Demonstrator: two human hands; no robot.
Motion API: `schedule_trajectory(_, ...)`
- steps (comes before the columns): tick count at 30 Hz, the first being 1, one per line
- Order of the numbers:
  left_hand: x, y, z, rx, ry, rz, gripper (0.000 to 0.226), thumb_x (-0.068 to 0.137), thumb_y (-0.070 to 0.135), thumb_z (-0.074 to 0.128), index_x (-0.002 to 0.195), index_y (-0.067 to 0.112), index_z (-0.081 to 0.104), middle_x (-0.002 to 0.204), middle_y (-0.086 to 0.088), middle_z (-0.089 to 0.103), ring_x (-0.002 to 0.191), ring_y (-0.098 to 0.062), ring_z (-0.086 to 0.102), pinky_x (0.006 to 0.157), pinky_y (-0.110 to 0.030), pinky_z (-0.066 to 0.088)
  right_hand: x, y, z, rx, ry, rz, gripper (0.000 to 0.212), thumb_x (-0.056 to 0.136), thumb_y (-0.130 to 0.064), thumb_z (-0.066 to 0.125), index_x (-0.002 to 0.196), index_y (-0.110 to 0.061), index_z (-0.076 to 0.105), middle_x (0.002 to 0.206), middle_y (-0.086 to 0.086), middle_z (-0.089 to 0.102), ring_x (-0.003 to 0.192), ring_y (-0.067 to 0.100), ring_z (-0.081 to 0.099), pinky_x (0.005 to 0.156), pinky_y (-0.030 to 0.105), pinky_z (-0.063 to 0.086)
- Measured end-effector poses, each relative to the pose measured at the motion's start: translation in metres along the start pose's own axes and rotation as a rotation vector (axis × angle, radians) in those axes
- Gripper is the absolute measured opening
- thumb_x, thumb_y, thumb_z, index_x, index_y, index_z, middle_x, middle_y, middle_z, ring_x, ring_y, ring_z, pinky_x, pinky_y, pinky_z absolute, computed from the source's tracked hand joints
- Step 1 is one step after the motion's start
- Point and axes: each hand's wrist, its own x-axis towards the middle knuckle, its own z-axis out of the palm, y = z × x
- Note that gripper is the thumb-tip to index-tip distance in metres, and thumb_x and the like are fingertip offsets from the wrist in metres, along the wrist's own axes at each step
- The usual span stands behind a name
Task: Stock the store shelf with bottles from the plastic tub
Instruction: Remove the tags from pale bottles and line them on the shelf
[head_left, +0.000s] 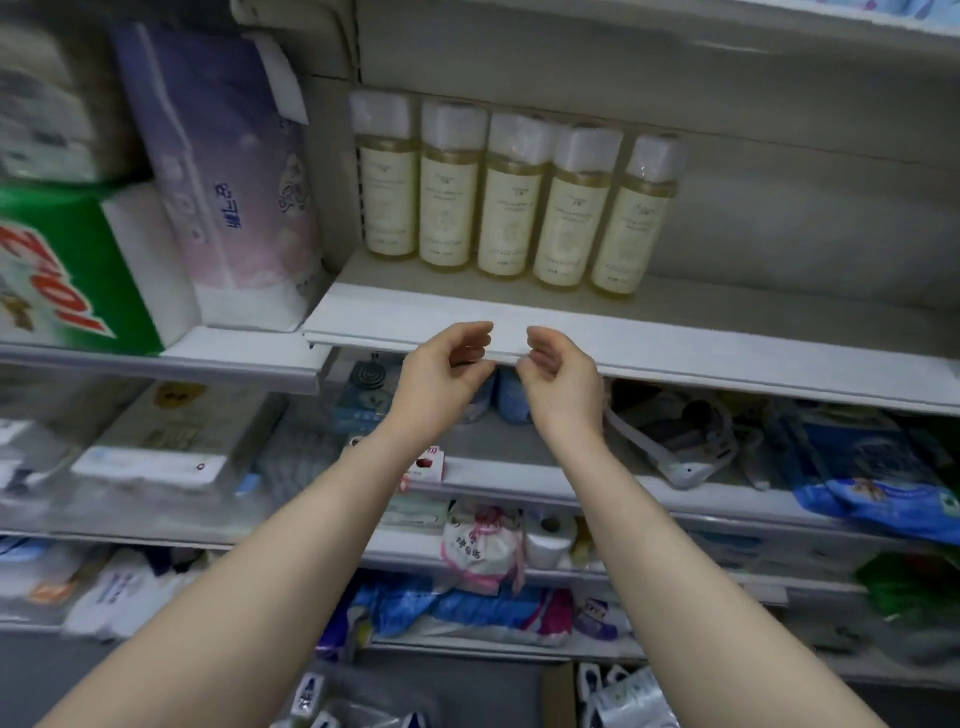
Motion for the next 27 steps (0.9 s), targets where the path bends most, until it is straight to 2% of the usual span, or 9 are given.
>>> schedule_trajectory(4, -0.038, -0.023, -0.029, 0.021, 0.019, -0.029, 0.040, 0.088, -0.001, 0.066, 0.126, 0.012, 0.063, 0.115, -0.001, 0.069, 0.105, -0.009, 0.065, 0.092, -0.016, 0.051, -0.042, 0.008, 0.029, -0.037, -0.051, -0.029, 0.036, 0.092, -0.004, 0.064, 0.126, -0.015, 0.066, 0.117, -0.004, 0.069, 0.102, 0.005, 0.064, 0.087, 0.010, 0.049)
schedule_trajectory(8, -0.078, -0.063, -0.051, 0.022, 0.041, -0.119, 0.038, 0.088, -0.001, 0.066, 0.124, 0.010, 0.064, 0.114, -0.002, 0.069, 0.099, -0.008, 0.065, 0.077, -0.007, 0.050, -0.082, 0.033, 0.063, -0.103, -0.129, -0.007, 0.035, 0.092, -0.007, 0.065, 0.126, -0.016, 0.066, 0.117, -0.008, 0.068, 0.104, 0.003, 0.062, 0.080, -0.001, 0.040)
schedule_trajectory(10, -0.098, -0.086, -0.059, 0.023, 0.036, -0.183, 0.037, 0.089, 0.001, 0.067, 0.124, 0.012, 0.064, 0.114, -0.001, 0.069, 0.100, -0.008, 0.066, 0.083, -0.013, 0.052, -0.101, 0.052, 0.079, -0.130, -0.182, 0.042, 0.034, 0.091, -0.006, 0.066, 0.124, -0.016, 0.067, 0.113, -0.010, 0.068, 0.100, 0.003, 0.062, 0.077, -0.002, 0.039)
schedule_trajectory(12, -0.119, -0.113, -0.065, 0.011, 0.027, -0.268, 0.036, 0.089, 0.003, 0.067, 0.123, 0.013, 0.064, 0.111, -0.001, 0.069, 0.100, -0.007, 0.066, 0.089, -0.018, 0.052, -0.120, 0.073, 0.098, -0.141, -0.256, 0.109, 0.035, 0.090, -0.005, 0.066, 0.123, -0.016, 0.067, 0.114, -0.007, 0.069, 0.100, 0.007, 0.063, 0.084, 0.005, 0.046)
schedule_trajectory(14, -0.138, -0.134, -0.068, 0.004, 0.032, -0.325, 0.035, 0.089, 0.002, 0.068, 0.123, 0.012, 0.064, 0.108, 0.000, 0.069, 0.098, -0.006, 0.065, 0.087, -0.014, 0.050, -0.136, 0.094, 0.110, -0.156, -0.315, 0.142, 0.036, 0.088, -0.006, 0.068, 0.123, -0.016, 0.067, 0.118, -0.003, 0.071, 0.104, 0.012, 0.066, 0.094, 0.026, 0.052)
schedule_trajectory(15, -0.147, -0.146, -0.069, 0.007, 0.042, -0.353, 0.036, 0.088, 0.001, 0.068, 0.123, 0.012, 0.064, 0.108, 0.000, 0.069, 0.098, -0.005, 0.065, 0.085, -0.011, 0.049, -0.144, 0.105, 0.117, -0.182, -0.356, 0.165, 0.035, 0.088, -0.008, 0.069, 0.122, -0.016, 0.067, 0.118, -0.003, 0.071, 0.105, 0.012, 0.066, 0.095, 0.028, 0.052)
schedule_trajectory(19, -0.177, -0.184, -0.069, 0.004, 0.066, -0.479, 0.037, 0.089, -0.002, 0.066, 0.122, 0.013, 0.063, 0.106, 0.003, 0.067, 0.094, 0.003, 0.062, 0.084, -0.009, 0.049, -0.166, 0.142, 0.139, -0.206, -0.456, 0.235, 0.035, 0.089, -0.005, 0.068, 0.123, -0.014, 0.067, 0.116, -0.002, 0.070, 0.103, 0.013, 0.066, 0.092, 0.028, 0.053)
schedule_trajectory(23, -0.210, -0.223, -0.067, 0.017, 0.090, -0.562, 0.040, 0.087, -0.005, 0.066, 0.124, 0.010, 0.063, 0.111, -0.005, 0.068, 0.099, -0.004, 0.064, 0.087, -0.010, 0.049, -0.189, 0.185, 0.165, -0.245, -0.549, 0.277, 0.035, 0.087, -0.003, 0.068, 0.121, -0.013, 0.068, 0.114, 0.002, 0.071, 0.104, 0.017, 0.067, 0.092, 0.037, 0.055)
schedule_trajectory(27, -0.251, -0.266, -0.060, 0.029, 0.166, -0.688, 0.037, 0.087, -0.005, 0.066, 0.121, 0.010, 0.064, 0.099, 0.005, 0.067, 0.083, 0.017, 0.060, 0.078, -0.004, 0.046, -0.217, 0.230, 0.186, -0.266, -0.645, 0.318, 0.036, 0.087, -0.004, 0.069, 0.122, -0.012, 0.068, 0.114, 0.000, 0.071, 0.102, 0.016, 0.067, 0.093, 0.036, 0.055)
